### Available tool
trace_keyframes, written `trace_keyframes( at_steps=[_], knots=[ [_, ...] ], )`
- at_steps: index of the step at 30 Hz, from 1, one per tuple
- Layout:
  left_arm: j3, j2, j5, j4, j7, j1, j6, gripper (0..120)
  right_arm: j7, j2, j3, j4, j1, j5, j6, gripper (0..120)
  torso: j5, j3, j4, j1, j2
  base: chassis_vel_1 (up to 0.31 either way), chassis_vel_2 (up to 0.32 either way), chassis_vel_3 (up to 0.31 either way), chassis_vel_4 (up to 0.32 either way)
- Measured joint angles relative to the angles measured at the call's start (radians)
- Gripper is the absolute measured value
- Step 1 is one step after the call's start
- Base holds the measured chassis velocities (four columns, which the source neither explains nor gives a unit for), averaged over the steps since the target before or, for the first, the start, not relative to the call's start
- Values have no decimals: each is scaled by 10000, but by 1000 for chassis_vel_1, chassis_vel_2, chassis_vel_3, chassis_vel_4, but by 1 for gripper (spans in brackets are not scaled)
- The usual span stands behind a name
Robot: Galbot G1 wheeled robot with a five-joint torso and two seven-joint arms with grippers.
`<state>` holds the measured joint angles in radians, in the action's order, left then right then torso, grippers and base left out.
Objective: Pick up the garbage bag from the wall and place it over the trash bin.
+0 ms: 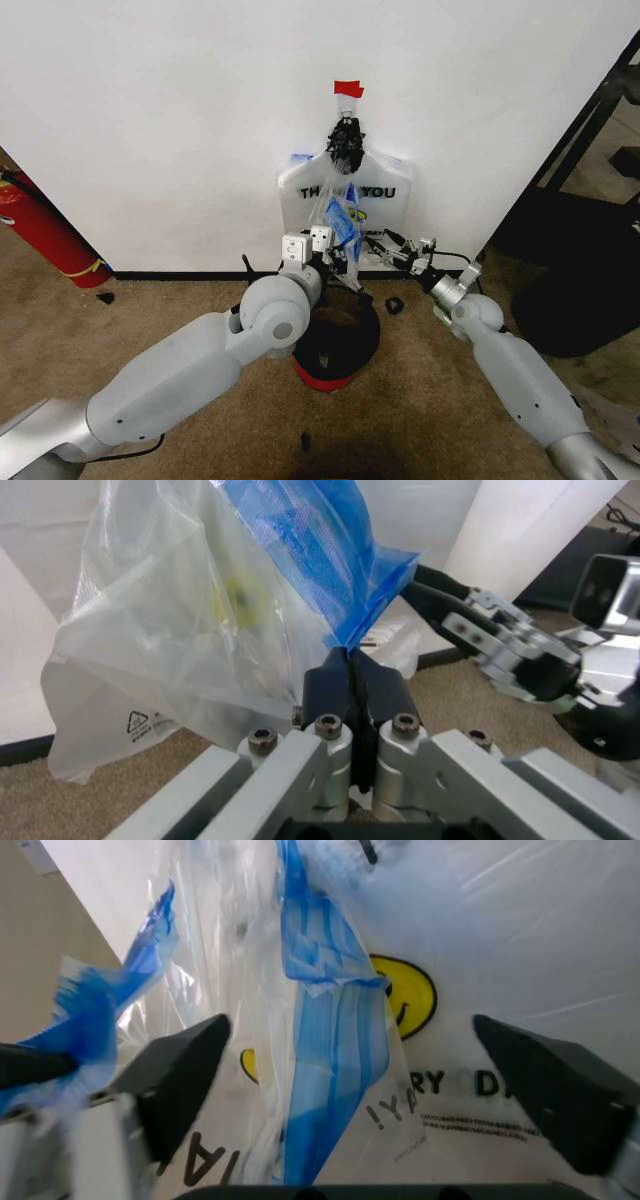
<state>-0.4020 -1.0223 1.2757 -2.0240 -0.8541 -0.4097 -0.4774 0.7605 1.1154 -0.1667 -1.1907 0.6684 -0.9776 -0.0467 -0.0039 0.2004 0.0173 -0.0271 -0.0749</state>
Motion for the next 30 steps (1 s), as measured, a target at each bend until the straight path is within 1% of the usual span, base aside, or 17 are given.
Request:
trace_keyframes(
  at_steps=[5,6,7,14,15,17,19,20,23,24,26,27,30],
  knots=[
    [-53,-64,0,14,-4,20,0,0,354,79,217,439,-260,158,81,76,1,0,1,0,-1,0,0,0,0],
    [-53,-64,0,14,-4,20,0,0,354,79,217,439,-260,158,81,76,1,0,1,0,-1,0,0,0,0],
    [-84,-77,1,19,-2,20,0,0,431,109,223,495,-313,273,83,72,1,0,1,0,-2,0,0,0,0],
    [-182,-243,29,100,23,225,0,0,436,310,332,939,-620,565,85,68,0,0,0,0,-1,0,0,0,0],
    [-183,-257,36,111,29,254,0,0,412,328,338,964,-638,564,85,65,0,0,0,0,-1,0,0,0,0],
    [-183,-262,43,131,32,292,0,0,340,350,358,990,-660,565,85,54,1,0,0,0,-1,0,0,0,0],
    [-181,-215,64,133,37,293,5,0,287,357,383,1032,-693,609,80,48,0,0,0,0,-1,0,0,0,0],
    [-181,-215,64,133,37,293,5,0,287,357,383,1032,-693,609,80,48,0,0,0,0,-1,0,0,0,0],
    [-175,-123,65,134,40,221,15,0,284,343,413,1081,-724,609,58,33,0,0,-1,0,-1,0,0,0,0],
    [-165,-110,62,134,41,196,17,0,291,335,415,1082,-724,604,54,31,0,0,-1,0,-1,0,0,0,0],
    [-134,-94,44,134,42,144,25,0,297,319,417,1082,-722,594,32,22,0,0,0,0,-2,0,0,0,0],
    [-134,-94,44,134,42,144,25,0,297,319,417,1082,-722,594,32,22,0,0,0,0,-2,0,0,0,0],
    [-108,-49,23,128,42,82,32,0,297,316,415,1093,-700,592,5,10,1,0,-1,0,-1,0,0,0,0]
  ],
)
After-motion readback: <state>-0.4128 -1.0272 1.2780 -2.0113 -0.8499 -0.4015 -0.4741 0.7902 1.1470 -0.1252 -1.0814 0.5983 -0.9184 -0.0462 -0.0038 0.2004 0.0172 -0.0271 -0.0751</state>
